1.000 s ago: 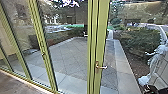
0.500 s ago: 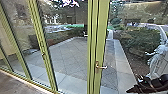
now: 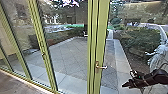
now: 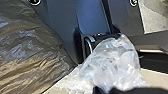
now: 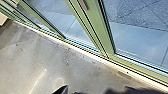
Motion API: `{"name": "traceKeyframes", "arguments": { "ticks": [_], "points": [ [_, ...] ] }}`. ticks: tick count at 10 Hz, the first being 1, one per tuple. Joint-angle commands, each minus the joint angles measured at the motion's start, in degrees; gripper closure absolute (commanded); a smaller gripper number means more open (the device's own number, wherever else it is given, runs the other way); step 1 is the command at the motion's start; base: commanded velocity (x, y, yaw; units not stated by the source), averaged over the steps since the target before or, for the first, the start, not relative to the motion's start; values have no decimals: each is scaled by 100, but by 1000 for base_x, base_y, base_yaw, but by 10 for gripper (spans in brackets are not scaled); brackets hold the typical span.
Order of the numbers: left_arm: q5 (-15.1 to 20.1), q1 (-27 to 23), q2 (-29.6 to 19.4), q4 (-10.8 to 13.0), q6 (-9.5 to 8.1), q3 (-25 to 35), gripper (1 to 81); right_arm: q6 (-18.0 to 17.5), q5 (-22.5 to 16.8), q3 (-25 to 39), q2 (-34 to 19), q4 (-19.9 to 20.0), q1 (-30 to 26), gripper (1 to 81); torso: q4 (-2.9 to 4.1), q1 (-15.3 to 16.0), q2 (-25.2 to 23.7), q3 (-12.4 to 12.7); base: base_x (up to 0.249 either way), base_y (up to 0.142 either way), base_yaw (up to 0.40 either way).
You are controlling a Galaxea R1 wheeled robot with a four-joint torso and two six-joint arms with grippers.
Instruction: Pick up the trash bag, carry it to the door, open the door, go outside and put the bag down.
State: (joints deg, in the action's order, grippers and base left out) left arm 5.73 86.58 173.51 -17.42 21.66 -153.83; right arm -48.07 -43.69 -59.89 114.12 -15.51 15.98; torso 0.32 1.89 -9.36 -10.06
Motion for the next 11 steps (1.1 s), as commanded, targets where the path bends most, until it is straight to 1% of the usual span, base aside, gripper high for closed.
{"name": "traceKeyframes", "arguments": {
  "ticks": [1,3,5,7,8,9,10,11],
  "points": [
    [420,-233,62,-42,-4,-51,811,-388,-105,-223,264,21,-969,10,0,0,0,0,0,0,0],
    [421,-224,97,-51,-4,-138,811,-537,-87,-522,597,30,-1048,10,0,2,0,0,0,0,0],
    [420,-224,96,-51,-13,-147,811,-580,70,-829,904,21,-1030,10,0,2,0,-2,0,0,0],
    [420,-216,97,-59,-22,-139,811,-686,80,-1076,1160,4,-1056,10,0,2,0,-2,0,0,0],
    [411,-215,114,-51,-22,-139,811,-722,192,-1172,1213,-5,-1066,10,0,2,0,-5,0,0,0],
    [420,-224,140,-51,-22,-147,811,-773,464,-1303,1222,-14,-1048,10,0,2,2,-5,0,0,0],
    [420,-215,141,-51,-31,-147,811,-836,642,-1498,1274,-14,-1065,10,0,5,2,-5,0,0,0],
    [420,-215,141,-60,-31,-147,811,-836,660,-1733,1431,-22,-1074,10,0,5,2,-7,0,0,0]
  ]
}}
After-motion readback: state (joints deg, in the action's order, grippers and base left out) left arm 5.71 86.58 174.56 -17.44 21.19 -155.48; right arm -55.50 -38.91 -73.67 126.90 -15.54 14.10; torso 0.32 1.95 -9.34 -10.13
